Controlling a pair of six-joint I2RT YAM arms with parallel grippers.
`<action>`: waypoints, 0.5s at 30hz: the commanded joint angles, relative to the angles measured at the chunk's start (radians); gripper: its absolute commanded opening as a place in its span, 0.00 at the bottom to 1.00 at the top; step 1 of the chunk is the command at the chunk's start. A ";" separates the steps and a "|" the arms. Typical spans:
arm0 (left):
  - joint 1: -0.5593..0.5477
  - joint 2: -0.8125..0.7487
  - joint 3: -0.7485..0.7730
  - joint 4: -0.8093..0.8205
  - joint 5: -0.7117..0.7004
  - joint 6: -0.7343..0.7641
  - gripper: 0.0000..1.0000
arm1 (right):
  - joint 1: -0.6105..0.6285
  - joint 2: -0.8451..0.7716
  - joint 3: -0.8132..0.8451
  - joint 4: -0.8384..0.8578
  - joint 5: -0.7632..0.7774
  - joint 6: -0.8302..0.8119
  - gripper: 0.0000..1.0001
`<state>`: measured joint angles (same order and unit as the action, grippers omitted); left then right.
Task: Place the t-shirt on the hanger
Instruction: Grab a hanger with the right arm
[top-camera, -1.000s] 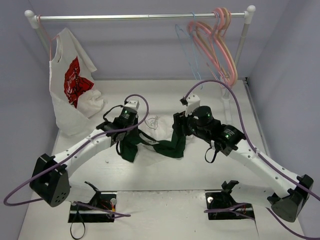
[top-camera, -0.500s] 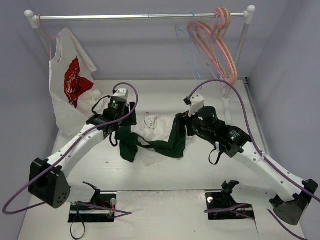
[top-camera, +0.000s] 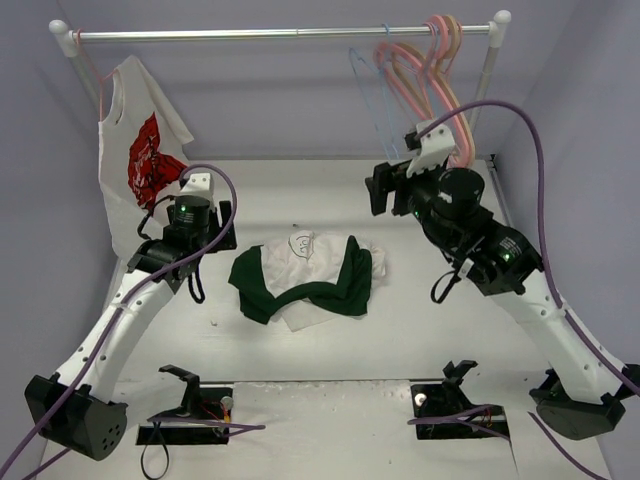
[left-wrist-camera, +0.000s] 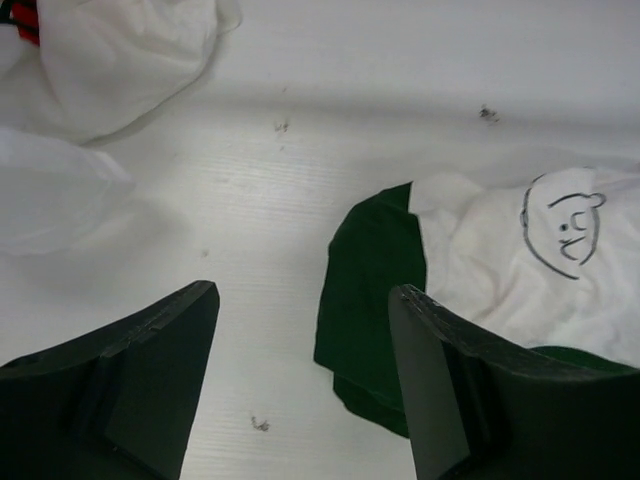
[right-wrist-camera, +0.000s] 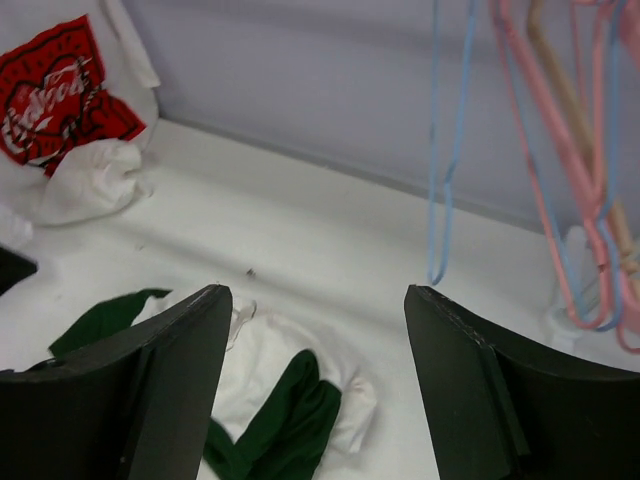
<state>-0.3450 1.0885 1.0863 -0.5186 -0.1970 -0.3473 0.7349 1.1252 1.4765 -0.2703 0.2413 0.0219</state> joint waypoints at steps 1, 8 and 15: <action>0.020 0.001 0.011 -0.001 -0.002 0.027 0.69 | -0.086 0.097 0.091 0.079 0.052 -0.056 0.72; 0.026 0.004 0.001 0.003 -0.018 0.041 0.69 | -0.253 0.263 0.202 0.109 -0.088 -0.062 0.72; 0.026 0.004 0.000 0.008 0.014 0.042 0.69 | -0.321 0.427 0.248 0.155 -0.097 -0.060 0.71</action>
<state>-0.3256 1.1042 1.0649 -0.5453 -0.1921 -0.3199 0.4404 1.5295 1.6764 -0.2165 0.1566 -0.0284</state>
